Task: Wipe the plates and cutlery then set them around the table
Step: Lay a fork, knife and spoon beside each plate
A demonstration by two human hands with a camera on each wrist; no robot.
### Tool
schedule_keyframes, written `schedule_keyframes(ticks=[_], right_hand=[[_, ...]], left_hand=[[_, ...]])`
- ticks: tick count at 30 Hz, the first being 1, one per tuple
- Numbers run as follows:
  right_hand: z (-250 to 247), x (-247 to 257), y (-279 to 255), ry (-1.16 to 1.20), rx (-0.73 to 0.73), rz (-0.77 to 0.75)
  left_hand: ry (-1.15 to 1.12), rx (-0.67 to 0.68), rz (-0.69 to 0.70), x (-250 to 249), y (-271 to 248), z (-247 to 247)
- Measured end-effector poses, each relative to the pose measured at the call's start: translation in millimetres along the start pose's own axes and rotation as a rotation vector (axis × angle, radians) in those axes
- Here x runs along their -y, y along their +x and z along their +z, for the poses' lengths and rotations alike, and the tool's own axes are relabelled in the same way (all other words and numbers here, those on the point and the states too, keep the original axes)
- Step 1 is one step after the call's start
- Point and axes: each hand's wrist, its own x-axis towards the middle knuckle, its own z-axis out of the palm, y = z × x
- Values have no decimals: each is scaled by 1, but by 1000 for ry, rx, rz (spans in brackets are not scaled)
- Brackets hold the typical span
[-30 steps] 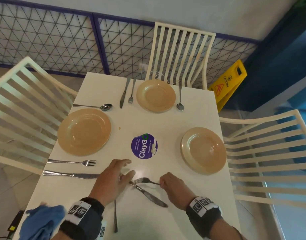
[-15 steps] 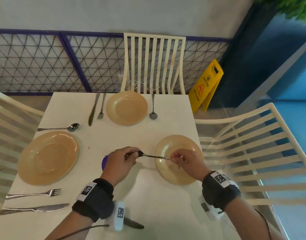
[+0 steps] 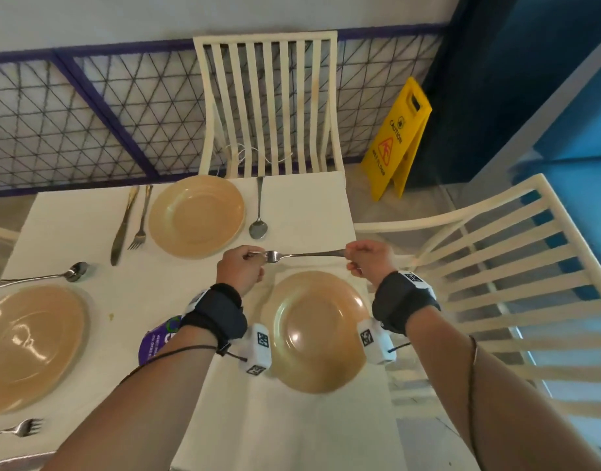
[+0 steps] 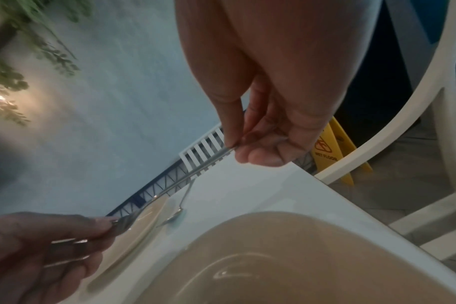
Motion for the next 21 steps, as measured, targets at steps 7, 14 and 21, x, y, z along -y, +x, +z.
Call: schedule_keyframes(ticks=[7, 14, 21], right_hand=[[-2, -15, 37, -186, -25, 68], [-1, -28, 48, -407, -92, 30], [3, -23, 52, -612, -133, 5]], left_hand=[[127, -39, -49, 17, 36, 22], [198, -51, -58, 26, 40, 34], [242, -67, -48, 29, 40, 40]])
